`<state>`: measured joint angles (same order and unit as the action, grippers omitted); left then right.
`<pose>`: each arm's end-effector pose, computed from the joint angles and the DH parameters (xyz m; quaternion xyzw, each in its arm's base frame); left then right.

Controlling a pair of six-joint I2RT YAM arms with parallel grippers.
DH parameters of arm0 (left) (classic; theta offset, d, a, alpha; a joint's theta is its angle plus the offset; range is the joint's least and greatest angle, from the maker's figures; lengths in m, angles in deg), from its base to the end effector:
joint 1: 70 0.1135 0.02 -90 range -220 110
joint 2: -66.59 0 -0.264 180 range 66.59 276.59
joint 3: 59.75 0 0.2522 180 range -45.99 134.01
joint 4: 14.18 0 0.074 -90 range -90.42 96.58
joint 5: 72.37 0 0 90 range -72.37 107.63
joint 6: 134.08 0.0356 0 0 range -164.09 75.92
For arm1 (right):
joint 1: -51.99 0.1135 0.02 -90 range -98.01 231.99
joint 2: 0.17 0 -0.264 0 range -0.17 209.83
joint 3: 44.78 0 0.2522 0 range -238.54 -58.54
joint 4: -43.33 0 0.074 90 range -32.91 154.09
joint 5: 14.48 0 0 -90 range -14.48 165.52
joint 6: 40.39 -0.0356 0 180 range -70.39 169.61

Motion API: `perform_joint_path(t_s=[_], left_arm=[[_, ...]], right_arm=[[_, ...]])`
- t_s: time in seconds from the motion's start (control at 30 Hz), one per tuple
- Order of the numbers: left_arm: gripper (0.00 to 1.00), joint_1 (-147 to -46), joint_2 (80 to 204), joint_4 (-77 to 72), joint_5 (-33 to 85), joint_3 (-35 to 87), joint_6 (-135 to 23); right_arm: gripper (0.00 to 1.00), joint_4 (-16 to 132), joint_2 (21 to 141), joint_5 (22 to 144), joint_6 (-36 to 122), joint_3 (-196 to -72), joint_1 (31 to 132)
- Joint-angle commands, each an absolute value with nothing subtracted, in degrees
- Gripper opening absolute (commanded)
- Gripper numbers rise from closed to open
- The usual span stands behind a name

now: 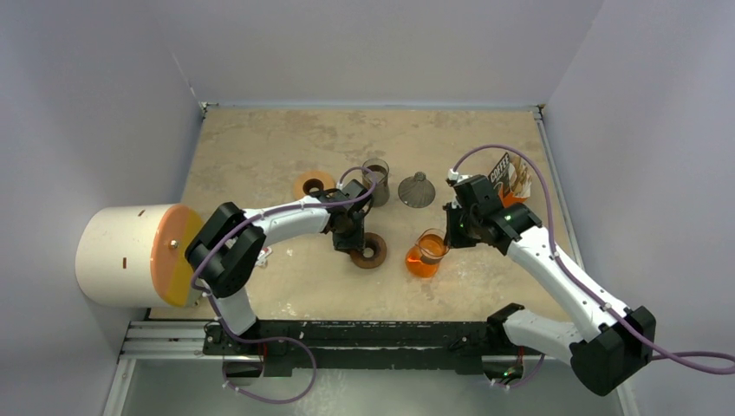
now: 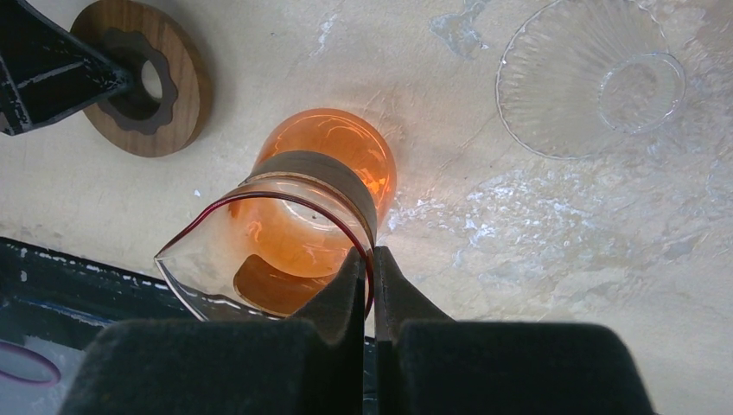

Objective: Place the coffee filter in the dripper
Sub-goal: Pick up the dripper holder from the center of the board.

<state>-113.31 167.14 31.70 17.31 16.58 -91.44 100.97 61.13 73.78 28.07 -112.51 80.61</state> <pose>0.2444 -0.2301 0.1665 -0.0353 0.9843 -0.1210 0.1234 0.1870 0.1008 0.2879 -0.0532 0.9417 0.1278 0.3068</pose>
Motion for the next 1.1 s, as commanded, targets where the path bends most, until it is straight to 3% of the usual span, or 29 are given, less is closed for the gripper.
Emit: perform_joint_path(t_s=[0.0,0.23,0.7,1.07], left_arm=[[0.23,-113.68,167.24,31.03,17.28,18.35,-90.87],[0.0,-113.68,166.24,31.58,16.62,18.25,-90.71],[0.0,-112.59,156.77,38.66,11.62,18.99,-86.66],[0.0,-104.47,142.56,46.5,10.15,16.57,-82.1]], right_arm=[[0.0,99.57,61.6,75.34,28.39,-112.59,81.22],[0.0,99.62,61.98,75.2,28.43,-112.98,81.35],[0.0,99.01,67.76,70.82,27.94,-118.48,89.62],[0.0,96.95,75.85,64.99,24.49,-124.52,99.89]])
